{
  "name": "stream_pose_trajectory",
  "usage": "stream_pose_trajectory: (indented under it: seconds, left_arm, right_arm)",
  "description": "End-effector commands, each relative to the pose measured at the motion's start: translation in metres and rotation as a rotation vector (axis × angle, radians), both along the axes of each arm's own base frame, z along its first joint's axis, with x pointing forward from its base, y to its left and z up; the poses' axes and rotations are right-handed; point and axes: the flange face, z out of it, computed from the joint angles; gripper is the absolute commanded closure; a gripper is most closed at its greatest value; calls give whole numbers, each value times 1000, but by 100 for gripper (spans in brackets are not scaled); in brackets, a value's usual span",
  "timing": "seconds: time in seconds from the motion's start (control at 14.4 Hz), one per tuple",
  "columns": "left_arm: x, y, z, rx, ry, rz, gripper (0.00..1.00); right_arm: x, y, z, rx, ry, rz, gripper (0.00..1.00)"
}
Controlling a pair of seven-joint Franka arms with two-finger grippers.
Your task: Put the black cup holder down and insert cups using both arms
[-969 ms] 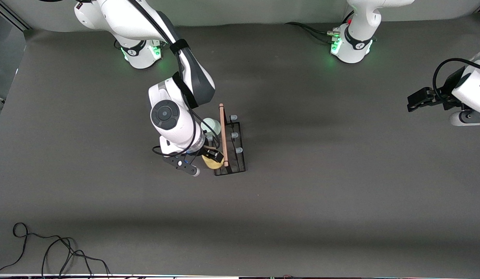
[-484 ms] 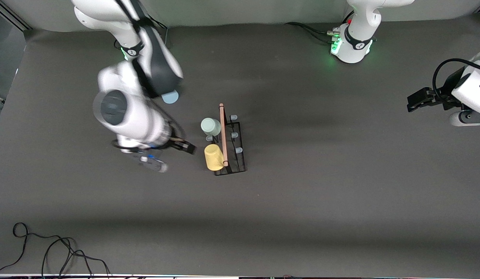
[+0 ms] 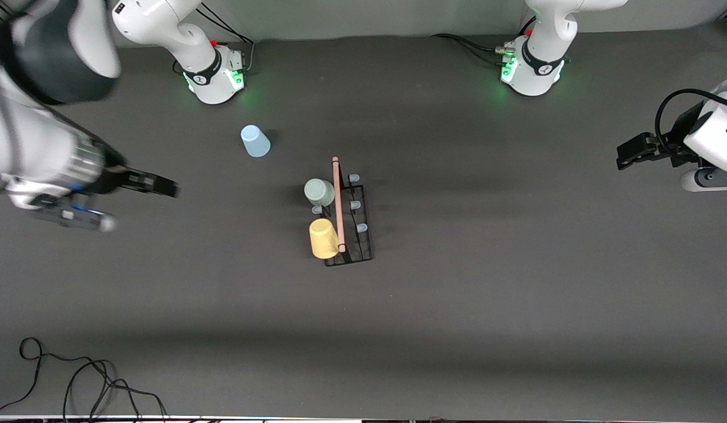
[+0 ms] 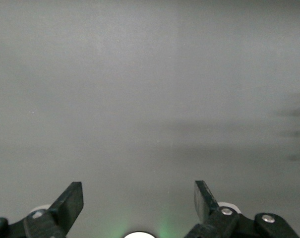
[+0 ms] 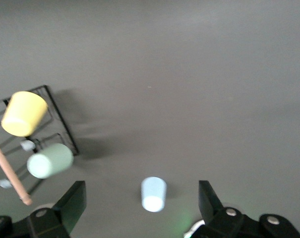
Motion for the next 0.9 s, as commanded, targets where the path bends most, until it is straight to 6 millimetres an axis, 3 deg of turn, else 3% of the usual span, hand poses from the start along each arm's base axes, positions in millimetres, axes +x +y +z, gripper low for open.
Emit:
stream_pose_trajectory:
  seconds: [0.0, 0.28, 0.83]
  left_arm:
    - [-1, 0, 2, -6, -8, 1, 0]
    - [-1, 0, 2, -6, -8, 1, 0]
    - [0, 0, 1, -7, -10, 1, 0]
  right_arm:
    - [-6, -36, 32, -27, 2, 64, 0]
    - [-9, -69, 43, -28, -11, 38, 0]
    - [-14, -74, 40, -23, 24, 37, 0]
